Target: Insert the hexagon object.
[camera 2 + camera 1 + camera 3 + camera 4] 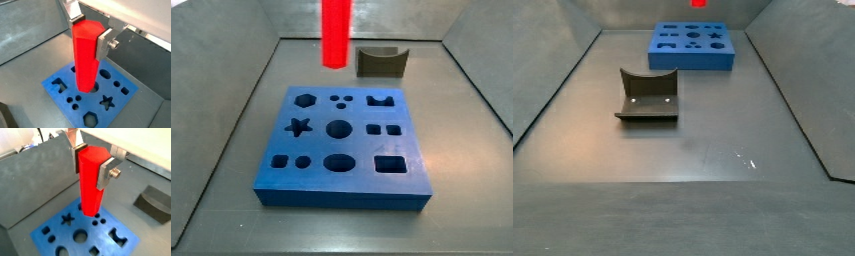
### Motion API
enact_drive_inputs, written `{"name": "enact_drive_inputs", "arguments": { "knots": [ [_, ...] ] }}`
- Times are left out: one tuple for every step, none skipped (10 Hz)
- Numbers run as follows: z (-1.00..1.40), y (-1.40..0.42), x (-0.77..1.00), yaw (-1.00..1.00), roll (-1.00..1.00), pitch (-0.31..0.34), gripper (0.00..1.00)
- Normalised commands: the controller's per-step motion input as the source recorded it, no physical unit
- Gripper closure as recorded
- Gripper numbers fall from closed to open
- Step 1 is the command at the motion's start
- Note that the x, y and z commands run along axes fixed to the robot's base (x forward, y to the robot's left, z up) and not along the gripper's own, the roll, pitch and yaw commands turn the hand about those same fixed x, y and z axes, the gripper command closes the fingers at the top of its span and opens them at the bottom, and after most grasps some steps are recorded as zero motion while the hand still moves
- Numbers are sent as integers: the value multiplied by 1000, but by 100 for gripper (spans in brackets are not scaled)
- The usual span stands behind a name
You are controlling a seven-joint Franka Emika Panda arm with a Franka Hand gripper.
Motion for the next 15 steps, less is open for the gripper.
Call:
{"name": "enact_drive_inputs", "arguments": {
  "knots": [
    [-871,409,-529,0,-116,-140,100],
    [-880,400,-503,0,-121,-129,100],
    [-863,391,-486,0,-129,-136,100],
    [-834,306,-526,0,-121,-156,100],
    [-434,83,-454,-74,-156,-166,100],
    [-151,0,-391,-86,-76,-184,100],
    [-57,-103,-111,-14,0,-100,100],
    [-189,-80,-17,-3,-3,-74,100],
    [-317,-34,-46,0,-53,-109,100],
    [-529,0,43,-26,-114,-69,100],
    [-700,11,146,-60,-149,-26,100],
    [-869,29,37,-49,-136,-67,100],
    [-994,29,0,-34,-81,-57,100],
    [-971,14,0,0,-74,-74,100],
    [-260,37,0,0,-154,-166,100]
  ]
}}
